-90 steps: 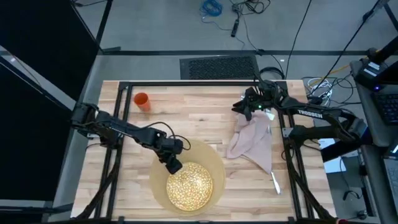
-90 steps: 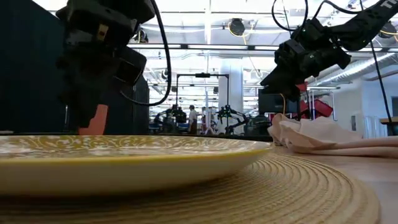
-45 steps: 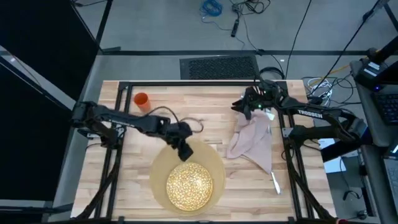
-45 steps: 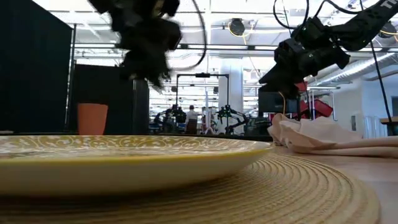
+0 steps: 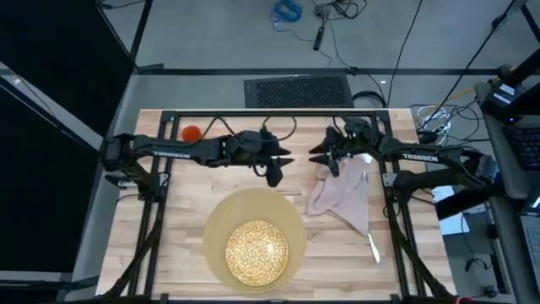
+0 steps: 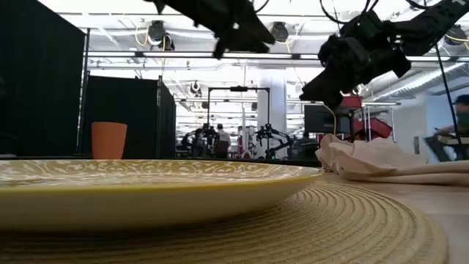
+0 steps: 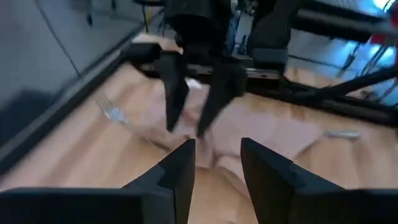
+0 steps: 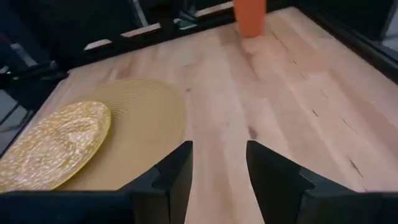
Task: Set table place
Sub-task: Fold the light orange napkin on the table
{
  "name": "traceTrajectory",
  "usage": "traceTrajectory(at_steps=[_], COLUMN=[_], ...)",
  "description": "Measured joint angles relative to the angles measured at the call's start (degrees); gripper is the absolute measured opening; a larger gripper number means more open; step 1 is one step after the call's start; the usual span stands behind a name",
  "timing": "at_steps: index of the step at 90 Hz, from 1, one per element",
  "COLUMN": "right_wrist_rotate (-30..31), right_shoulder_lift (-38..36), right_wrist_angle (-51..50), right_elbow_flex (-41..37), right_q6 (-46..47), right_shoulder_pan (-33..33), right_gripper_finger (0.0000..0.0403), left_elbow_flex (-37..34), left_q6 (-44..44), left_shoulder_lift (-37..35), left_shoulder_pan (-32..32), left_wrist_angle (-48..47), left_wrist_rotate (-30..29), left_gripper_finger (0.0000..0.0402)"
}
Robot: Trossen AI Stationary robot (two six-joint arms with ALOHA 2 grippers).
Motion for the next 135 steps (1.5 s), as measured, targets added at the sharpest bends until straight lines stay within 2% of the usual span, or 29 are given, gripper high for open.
traceTrajectory(at_steps=[9, 23, 31, 42, 51, 57, 64, 70, 83, 89, 106, 116, 124, 135], right_wrist_rotate=[0.9, 10.9, 13.0, 13.4, 13.1, 13.2, 13.1, 12.9, 13.2, 13.9, 25.0, 27.5, 29.5, 38.1], right_shoulder_lift=[0.0, 0.0, 0.0, 0.0, 0.0, 0.0, -0.2, -0.6, -0.9, -0.9, -3.5, -5.9, -8.5, -11.7], right_wrist_angle=[0.1, 2.1, 3.9, 6.8, 7.2, 6.2, 3.2, -3.2, -24.9, -31.5, -42.4, -50.7, -56.7, -66.0], right_elbow_flex=[0.0, 0.0, 0.0, 0.0, 0.0, 0.0, 0.1, 1.4, 6.4, 8.0, 10.3, 12.0, 12.0, 11.7], right_q6=[2.2, 3.5, 3.5, 3.6, 3.6, 3.6, 3.6, 3.6, 3.3, 3.1, 5.5, 9.5, 15.1, 22.6], right_shoulder_pan=[2.6, 6.6, 7.0, 5.3, 2.6, 0.3, -2.7, -5.2, -7.3, -7.1, -5.4, -5.5, -5.3, -3.9], right_gripper_finger=[0.0137, 0.0137, 0.0137, 0.0137, 0.0137, 0.0137, 0.0137, 0.0137, 0.0137, 0.0137, 0.0137, 0.0137, 0.0137, 0.0137], left_elbow_flex=[0.0, -1.7, -6.5, -15.9, -24.7, -30.1, -35.0, -37.8, -38.6, -38.2, -31.8, -27.0, -22.4, -16.3], left_q6=[7.1, 16.1, 16.8, 14.1, 10.5, 6.6, 0.5, -4.0, -6.8, -6.8, -4.1, -4.1, -9.3, -18.4], left_shoulder_lift=[0.0, -2.7, -6.2, -13.1, -20.4, -24.5, -26.7, -26.6, -21.8, -18.2, -7.6, -1.8, 2.7, 8.7], left_shoulder_pan=[2.6, 10.1, 15.8, 22.0, 24.5, 24.8, 22.7, 19.9, 12.0, 8.3, 0.9, -0.8, -1.1, -1.1], left_wrist_angle=[-1.2, -7.5, -10.2, -8.6, -2.0, 5.8, 16.8, 24.4, 31.2, 34.2, 35.2, 35.1, 35.1, 35.1], left_wrist_rotate=[-0.3, 0.2, 2.3, 7.2, 12.5, 17.5, 24.4, 26.0, 23.1, 22.5, 21.2, 19.3, 17.7, 16.8], left_gripper_finger=[0.0114, 0.0114, 0.0108, 0.0091, 0.0078, 0.0073, 0.007, 0.007, 0.007, 0.007, 0.007, 0.007, 0.007, 0.007])
